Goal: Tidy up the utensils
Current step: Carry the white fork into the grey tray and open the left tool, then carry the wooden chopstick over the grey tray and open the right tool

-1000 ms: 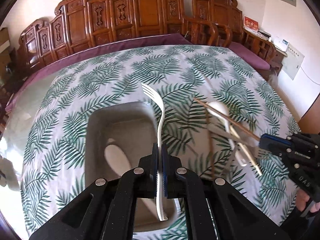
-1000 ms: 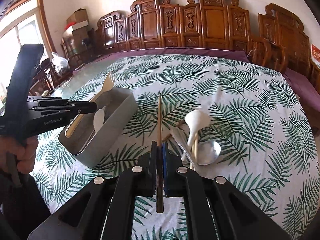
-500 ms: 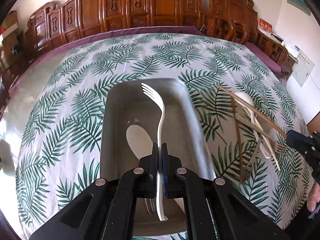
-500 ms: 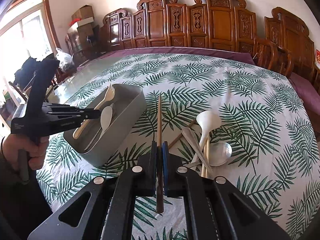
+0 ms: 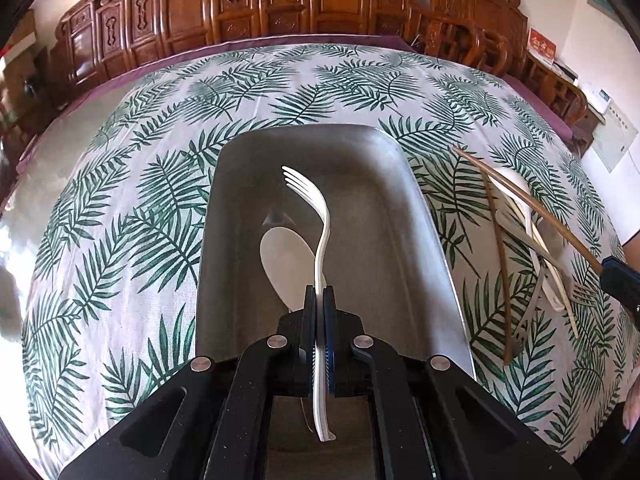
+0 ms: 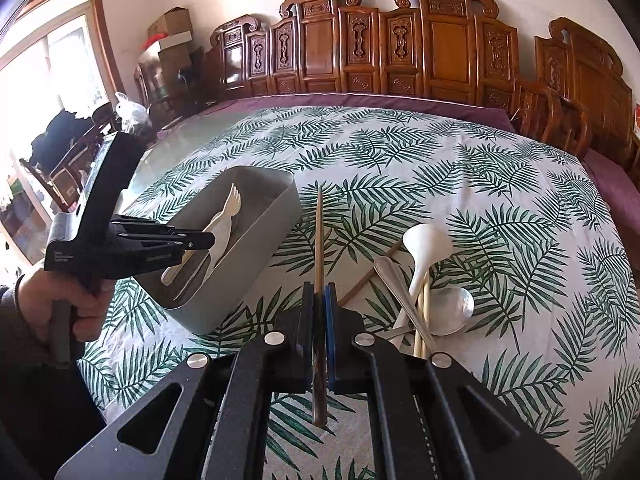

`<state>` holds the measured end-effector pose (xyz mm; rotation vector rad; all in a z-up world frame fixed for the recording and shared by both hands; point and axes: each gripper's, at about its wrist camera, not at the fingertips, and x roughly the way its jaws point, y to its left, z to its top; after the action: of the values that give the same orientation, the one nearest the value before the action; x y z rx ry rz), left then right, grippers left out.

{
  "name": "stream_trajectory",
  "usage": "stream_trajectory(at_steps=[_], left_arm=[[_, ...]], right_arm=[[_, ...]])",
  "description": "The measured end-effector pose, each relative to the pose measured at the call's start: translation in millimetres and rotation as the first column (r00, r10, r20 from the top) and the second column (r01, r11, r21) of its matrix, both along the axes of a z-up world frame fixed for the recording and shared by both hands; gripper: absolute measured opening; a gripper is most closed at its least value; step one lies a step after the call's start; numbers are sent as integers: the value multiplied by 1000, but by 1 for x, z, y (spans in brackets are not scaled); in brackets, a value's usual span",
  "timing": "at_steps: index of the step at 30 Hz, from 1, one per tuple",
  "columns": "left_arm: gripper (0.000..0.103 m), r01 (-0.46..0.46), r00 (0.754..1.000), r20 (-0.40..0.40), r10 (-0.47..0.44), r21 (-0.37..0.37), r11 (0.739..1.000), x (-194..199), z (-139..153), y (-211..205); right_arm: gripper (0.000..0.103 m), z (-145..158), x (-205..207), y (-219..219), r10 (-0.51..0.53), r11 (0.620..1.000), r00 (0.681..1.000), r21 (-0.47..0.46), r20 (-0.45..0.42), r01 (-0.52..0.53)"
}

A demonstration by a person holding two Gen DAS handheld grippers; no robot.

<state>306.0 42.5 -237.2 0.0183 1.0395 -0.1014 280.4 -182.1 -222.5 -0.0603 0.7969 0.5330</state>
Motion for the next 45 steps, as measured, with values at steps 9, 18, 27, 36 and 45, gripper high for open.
stream_trajectory(at_steps=[9, 18, 27, 36, 45], left_arm=[[12, -6, 1000, 10, 6, -1, 1000, 0, 4, 6], [30, -14, 995, 103, 14, 1, 1000, -7, 31, 17], [34, -42, 990, 134, 41, 4, 999, -7, 41, 37], [68, -105, 978, 182, 103, 4, 994, -8, 52, 60], [83, -147, 969, 200, 147, -17, 989, -7, 57, 84]], right_arm=[[6, 1, -2, 7, 3, 1000, 1000, -3, 4, -3], [6, 9, -8, 28, 24, 1000, 1000, 12, 17, -25], [6, 17, -4, 52, 44, 999, 999, 30, 18, -44], [6, 4, 11, 109, 76, 997, 997, 4, -26, -76], [6, -19, 35, 133, 33, 999, 992, 44, -121, -28]])
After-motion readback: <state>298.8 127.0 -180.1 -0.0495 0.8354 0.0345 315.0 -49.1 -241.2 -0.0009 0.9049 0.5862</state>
